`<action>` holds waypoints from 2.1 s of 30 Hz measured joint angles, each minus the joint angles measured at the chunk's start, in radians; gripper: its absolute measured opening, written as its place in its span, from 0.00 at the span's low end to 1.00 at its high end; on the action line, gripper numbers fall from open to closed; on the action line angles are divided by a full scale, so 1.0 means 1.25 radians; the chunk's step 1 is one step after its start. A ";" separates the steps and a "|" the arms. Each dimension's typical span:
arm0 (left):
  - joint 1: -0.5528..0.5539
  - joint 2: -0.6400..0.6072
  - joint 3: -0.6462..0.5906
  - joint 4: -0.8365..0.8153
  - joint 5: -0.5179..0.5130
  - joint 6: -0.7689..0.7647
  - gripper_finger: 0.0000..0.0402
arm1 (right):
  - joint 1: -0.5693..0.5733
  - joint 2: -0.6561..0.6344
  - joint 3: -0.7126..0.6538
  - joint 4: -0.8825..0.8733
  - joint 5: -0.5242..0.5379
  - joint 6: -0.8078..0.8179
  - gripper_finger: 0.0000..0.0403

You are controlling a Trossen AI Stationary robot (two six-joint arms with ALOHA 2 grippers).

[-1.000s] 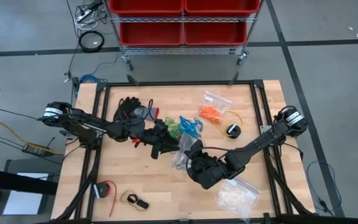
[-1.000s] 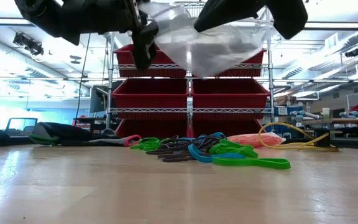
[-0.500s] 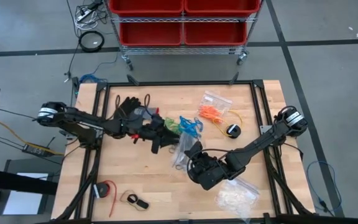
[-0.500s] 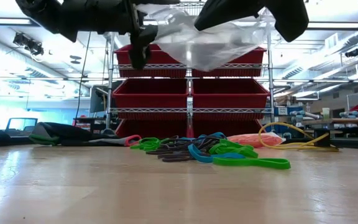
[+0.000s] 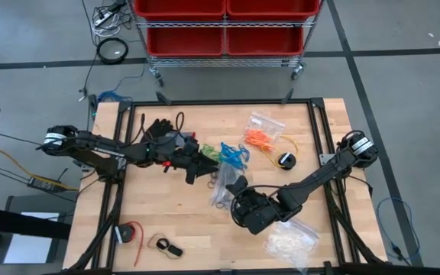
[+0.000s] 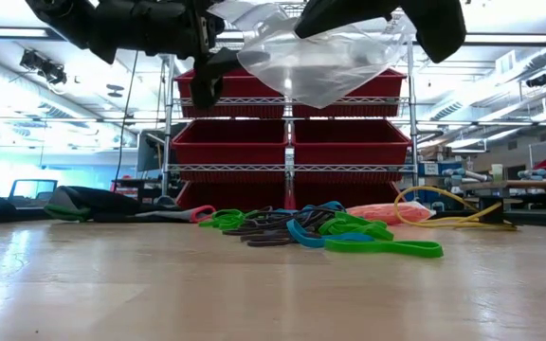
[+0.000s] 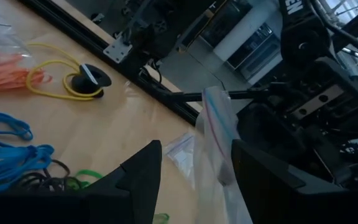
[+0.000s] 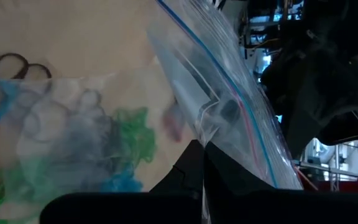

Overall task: Sort rubber bands
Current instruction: Open the transparent zip bag

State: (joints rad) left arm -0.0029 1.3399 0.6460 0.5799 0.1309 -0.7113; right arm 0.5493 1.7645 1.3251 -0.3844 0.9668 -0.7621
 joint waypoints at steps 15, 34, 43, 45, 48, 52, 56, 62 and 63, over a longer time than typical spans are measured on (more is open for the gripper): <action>-0.001 0.000 0.000 0.002 -0.003 0.001 0.50 | -0.018 0.000 0.000 0.025 -0.016 -0.036 0.00; -0.010 0.028 0.002 -0.026 -0.033 0.021 0.50 | -0.047 0.000 0.000 0.064 -0.043 -0.103 0.00; -0.010 0.040 0.002 -0.025 -0.036 0.038 0.50 | -0.054 0.000 0.000 0.068 -0.043 -0.108 0.00; -0.009 0.040 0.002 -0.026 -0.036 0.041 0.50 | -0.051 0.000 0.000 0.067 -0.043 -0.107 0.00; 0.004 0.029 0.002 -0.027 -0.032 0.045 0.50 | -0.042 0.000 0.000 0.066 -0.037 -0.107 0.00; 0.022 -0.010 0.002 -0.027 -0.028 0.057 0.50 | -0.032 0.000 0.000 0.064 -0.035 -0.106 0.00; 0.028 -0.056 0.002 -0.027 -0.026 0.063 0.50 | -0.031 0.000 0.000 0.060 -0.034 -0.106 0.00; 0.025 -0.071 0.002 -0.058 -0.019 0.063 0.50 | -0.031 0.000 0.000 0.060 -0.031 -0.105 0.00; 0.023 -0.072 0.002 -0.070 -0.019 0.064 0.50 | -0.031 0.000 0.000 0.060 -0.031 -0.105 0.00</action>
State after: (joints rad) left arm 0.0259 1.2498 0.6483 0.4918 0.1074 -0.6314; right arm 0.5102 1.7645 1.3247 -0.3088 0.9279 -0.8940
